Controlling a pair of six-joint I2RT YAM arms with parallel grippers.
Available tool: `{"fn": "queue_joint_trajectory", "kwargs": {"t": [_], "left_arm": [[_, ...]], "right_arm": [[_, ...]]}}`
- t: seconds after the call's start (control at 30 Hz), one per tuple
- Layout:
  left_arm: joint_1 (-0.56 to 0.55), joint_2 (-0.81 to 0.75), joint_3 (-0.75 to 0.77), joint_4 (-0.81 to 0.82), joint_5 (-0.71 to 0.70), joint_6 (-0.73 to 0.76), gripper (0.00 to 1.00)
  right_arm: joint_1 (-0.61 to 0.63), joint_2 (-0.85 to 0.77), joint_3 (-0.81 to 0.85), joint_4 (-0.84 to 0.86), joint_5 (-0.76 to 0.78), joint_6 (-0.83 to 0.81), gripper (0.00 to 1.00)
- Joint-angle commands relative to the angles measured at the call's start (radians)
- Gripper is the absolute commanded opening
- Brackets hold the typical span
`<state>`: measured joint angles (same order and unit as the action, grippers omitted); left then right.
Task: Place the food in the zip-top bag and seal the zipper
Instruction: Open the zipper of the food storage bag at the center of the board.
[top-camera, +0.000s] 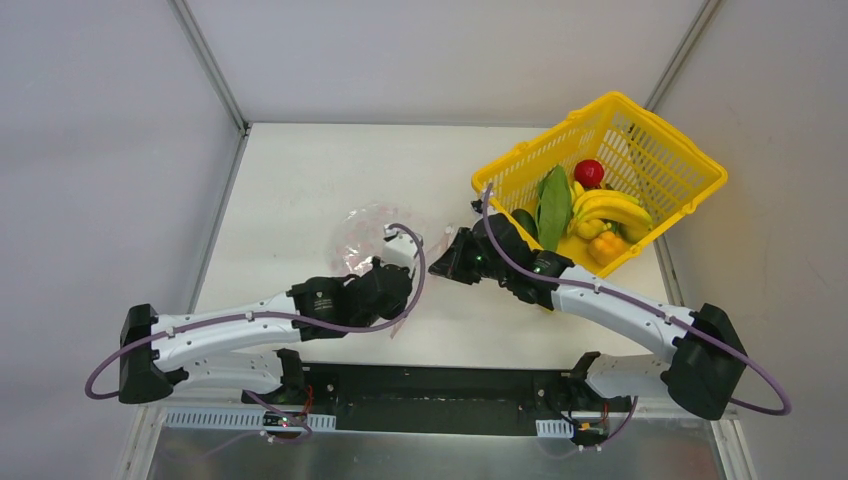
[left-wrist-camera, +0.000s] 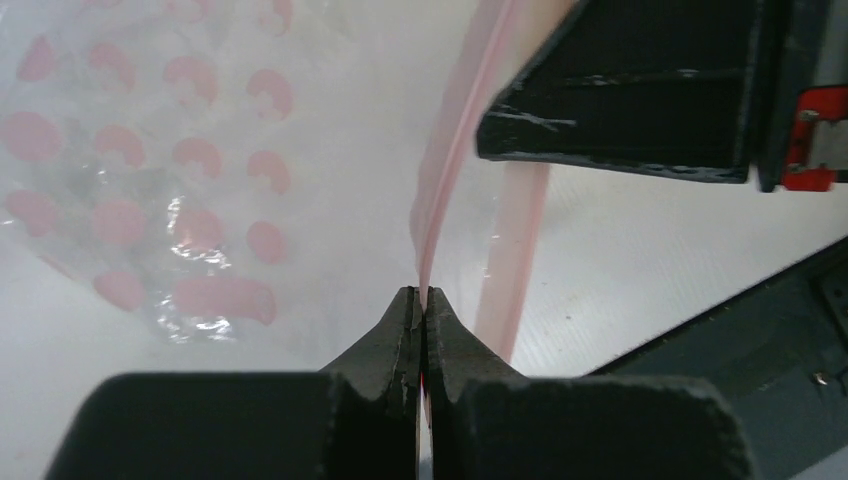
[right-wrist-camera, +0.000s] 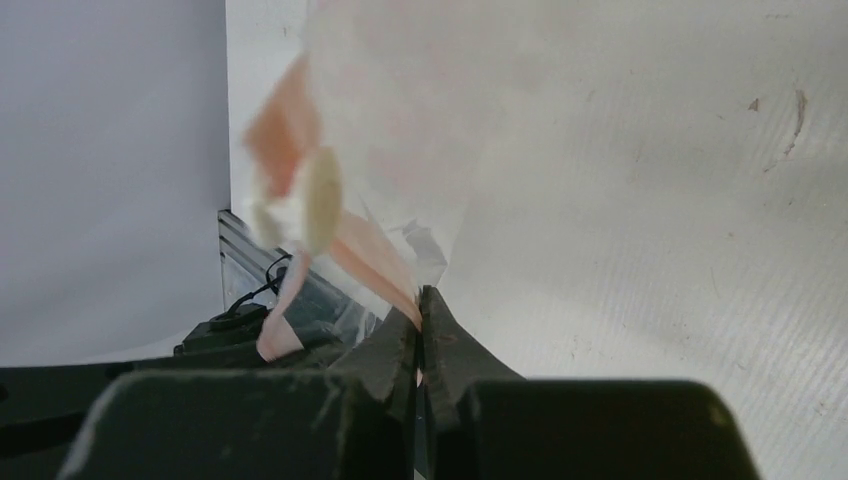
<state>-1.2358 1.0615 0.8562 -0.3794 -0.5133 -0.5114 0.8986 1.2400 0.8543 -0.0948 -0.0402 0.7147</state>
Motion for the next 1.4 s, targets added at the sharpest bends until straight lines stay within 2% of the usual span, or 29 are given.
{"fn": "queue_joint_trajectory", "kwargs": {"t": [0.0,0.23,0.4,0.5,0.67,0.77,0.9,1.07,1.23,1.37], "left_arm": [[0.021,-0.081,0.046,-0.182,-0.187,-0.003,0.0],[0.061,-0.224,0.044,-0.309,-0.3,-0.118,0.0],[0.061,-0.26,0.054,-0.283,-0.254,-0.149,0.0],[0.061,-0.232,0.098,-0.28,-0.178,-0.124,0.0],[0.061,-0.099,0.251,-0.406,-0.093,-0.086,0.0],[0.058,-0.031,0.309,-0.446,-0.046,-0.097,0.0],[0.048,0.001,0.355,-0.497,-0.089,-0.19,0.0],[0.048,0.017,0.383,-0.562,-0.181,-0.253,0.0],[0.05,0.004,0.368,-0.549,-0.233,-0.282,0.0],[0.054,-0.01,0.348,-0.519,-0.246,-0.274,0.0]], "right_arm": [[0.005,-0.005,-0.002,0.034,-0.011,-0.004,0.0],[0.004,0.021,0.006,-0.07,0.031,-0.054,0.0],[0.005,0.071,0.056,-0.126,-0.017,-0.121,0.0],[0.004,0.068,0.072,-0.082,-0.086,-0.154,0.0],[0.004,0.093,0.134,-0.055,-0.137,-0.207,0.0],[0.0,0.144,0.198,-0.115,-0.098,-0.232,0.0],[-0.006,0.196,0.276,-0.207,0.003,-0.25,0.02],[-0.016,0.201,0.306,-0.207,-0.034,-0.277,0.06],[-0.041,0.156,0.318,-0.209,-0.124,-0.283,0.21],[-0.048,0.045,0.33,-0.226,-0.17,-0.309,0.46]]}}
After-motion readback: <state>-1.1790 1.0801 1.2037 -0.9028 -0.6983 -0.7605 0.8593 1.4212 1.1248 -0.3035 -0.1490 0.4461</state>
